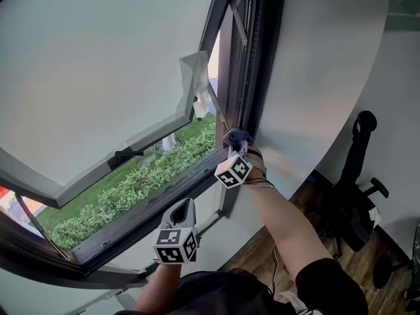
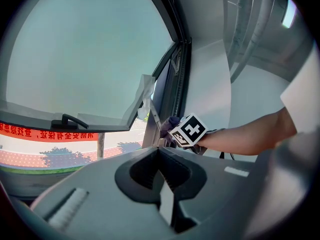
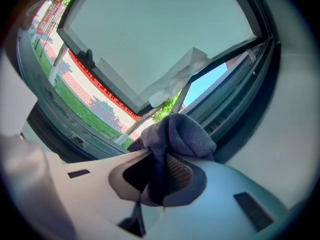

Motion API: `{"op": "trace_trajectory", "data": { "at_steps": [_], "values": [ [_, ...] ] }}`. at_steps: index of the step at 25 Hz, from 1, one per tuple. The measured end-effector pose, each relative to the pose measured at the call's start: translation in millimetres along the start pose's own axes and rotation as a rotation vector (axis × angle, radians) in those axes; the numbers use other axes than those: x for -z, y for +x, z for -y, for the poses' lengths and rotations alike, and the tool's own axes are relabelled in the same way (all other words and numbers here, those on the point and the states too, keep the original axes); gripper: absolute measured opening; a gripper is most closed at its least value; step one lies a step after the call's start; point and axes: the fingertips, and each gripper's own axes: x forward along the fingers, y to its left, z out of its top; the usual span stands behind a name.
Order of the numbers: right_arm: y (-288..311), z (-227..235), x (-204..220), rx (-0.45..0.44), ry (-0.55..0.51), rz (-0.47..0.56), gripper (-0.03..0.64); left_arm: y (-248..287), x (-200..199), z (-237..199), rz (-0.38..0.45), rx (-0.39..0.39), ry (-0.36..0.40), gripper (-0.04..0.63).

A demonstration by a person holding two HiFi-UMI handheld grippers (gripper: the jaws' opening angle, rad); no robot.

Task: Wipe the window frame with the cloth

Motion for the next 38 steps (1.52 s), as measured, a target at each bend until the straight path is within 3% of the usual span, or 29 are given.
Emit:
{"op": "trace_trajectory", "data": {
  "at_steps": [7,19,29,38],
  "values": [
    [6,-19,13,-0.042,-0.011,-0.032,0.054,-2,-3,-8,0.008,-0.014,0.0,0.008],
    [23,-75,59,-0.191,0.039,-0.168,0.052,-9,-3,-24,0.01,-0.055,-0.005,0.008],
    [28,-82,66,-0.172,0.111,-0.143,0.048,-13,13,-35,-0.035,-0.089,-0.036,0.008],
    [18,-83,57,-0.312,0.354,-0.122,0.046,-23,20,-39,-0.034,-0.163,-0.068,0.008]
  ]
}}
